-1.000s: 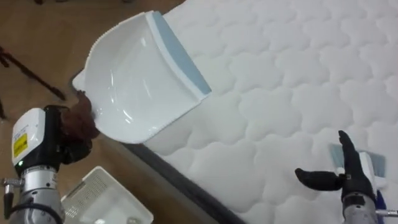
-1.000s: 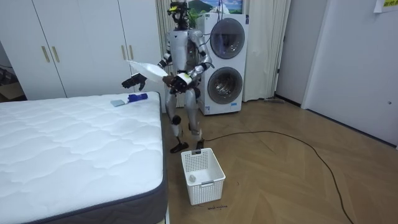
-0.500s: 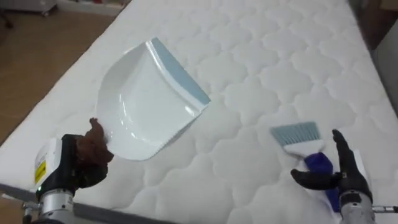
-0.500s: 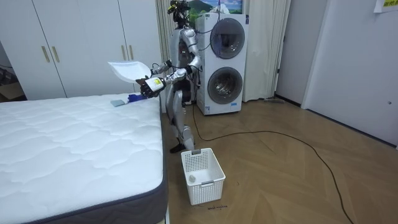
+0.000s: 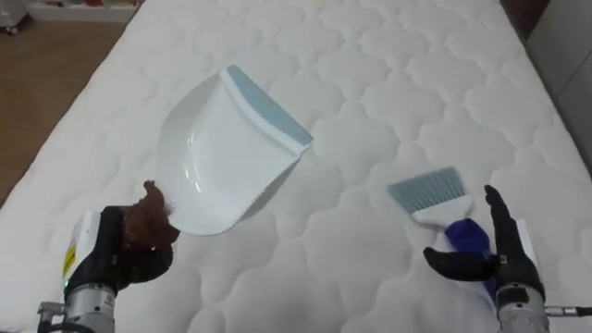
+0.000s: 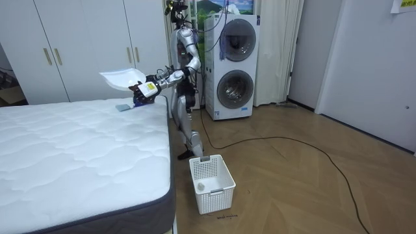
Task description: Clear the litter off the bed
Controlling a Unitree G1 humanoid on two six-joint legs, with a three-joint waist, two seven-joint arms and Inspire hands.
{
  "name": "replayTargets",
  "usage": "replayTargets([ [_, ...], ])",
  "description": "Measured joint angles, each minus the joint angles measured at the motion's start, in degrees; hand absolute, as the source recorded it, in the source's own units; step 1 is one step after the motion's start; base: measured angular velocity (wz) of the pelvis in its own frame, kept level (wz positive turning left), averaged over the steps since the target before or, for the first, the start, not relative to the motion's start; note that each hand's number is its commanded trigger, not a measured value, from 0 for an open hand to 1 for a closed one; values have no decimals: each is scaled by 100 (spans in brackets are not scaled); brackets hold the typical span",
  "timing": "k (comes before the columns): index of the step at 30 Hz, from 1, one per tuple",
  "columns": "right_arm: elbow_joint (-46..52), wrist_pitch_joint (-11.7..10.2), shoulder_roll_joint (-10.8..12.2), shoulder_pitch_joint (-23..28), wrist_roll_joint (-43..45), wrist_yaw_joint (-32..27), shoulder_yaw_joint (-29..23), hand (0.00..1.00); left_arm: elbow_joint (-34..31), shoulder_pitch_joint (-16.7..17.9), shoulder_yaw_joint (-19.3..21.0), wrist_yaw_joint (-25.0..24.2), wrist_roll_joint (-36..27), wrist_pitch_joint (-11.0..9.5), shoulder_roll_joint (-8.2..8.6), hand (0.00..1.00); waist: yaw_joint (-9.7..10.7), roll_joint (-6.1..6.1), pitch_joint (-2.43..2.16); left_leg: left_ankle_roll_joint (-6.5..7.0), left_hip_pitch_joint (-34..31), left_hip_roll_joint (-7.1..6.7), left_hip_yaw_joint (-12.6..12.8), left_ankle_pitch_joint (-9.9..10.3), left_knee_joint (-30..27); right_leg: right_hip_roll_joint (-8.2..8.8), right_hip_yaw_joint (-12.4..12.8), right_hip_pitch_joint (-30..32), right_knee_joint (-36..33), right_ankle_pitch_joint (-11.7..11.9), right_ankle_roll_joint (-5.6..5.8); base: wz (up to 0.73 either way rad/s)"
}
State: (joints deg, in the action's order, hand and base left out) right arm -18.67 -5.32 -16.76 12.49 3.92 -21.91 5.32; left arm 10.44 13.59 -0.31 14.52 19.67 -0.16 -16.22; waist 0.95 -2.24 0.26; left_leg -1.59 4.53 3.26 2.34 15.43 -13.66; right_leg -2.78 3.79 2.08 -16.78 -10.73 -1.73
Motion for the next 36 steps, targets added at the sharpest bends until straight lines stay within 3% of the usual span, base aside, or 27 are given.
replayTargets([
  [4,0,0,120,11,125,15,-28,0,5,-3,0,-4,0,2,8,0,63,1,0,5,30,0,32,-3,24,1,1,-12,20,0,0,-4],
  [14,-124,1,140,73,91,18,-94,0,351,12,-56,-182,-20,8,17,0,170,31,36,16,213,-7,83,-9,101,-1,45,-163,112,-12,19,-2],
  [21,-124,1,117,249,83,-38,-240,0,771,16,-117,-289,2,55,17,0,175,41,31,24,208,-6,92,-15,178,-4,41,-140,109,-10,22,0],
  [28,-130,0,117,262,79,-48,-286,0,769,15,-132,-318,-3,56,16,0,170,70,5,25,221,-1,94,-16,229,-6,40,-163,182,-8,22,0],
  [32,-317,-7,123,243,-281,-144,-602,0,791,60,23,-385,4,47,14,0,154,98,-5,25,323,7,126,-16,266,-21,64,-233,203,-8,22,-6],
  [36,-710,-7,145,288,-632,-508,-986,0,1303,201,181,-364,-10,-21,23,0,104,139,-43,25,483,11,164,-16,331,-32,76,-339,240,-9,22,-15],
])
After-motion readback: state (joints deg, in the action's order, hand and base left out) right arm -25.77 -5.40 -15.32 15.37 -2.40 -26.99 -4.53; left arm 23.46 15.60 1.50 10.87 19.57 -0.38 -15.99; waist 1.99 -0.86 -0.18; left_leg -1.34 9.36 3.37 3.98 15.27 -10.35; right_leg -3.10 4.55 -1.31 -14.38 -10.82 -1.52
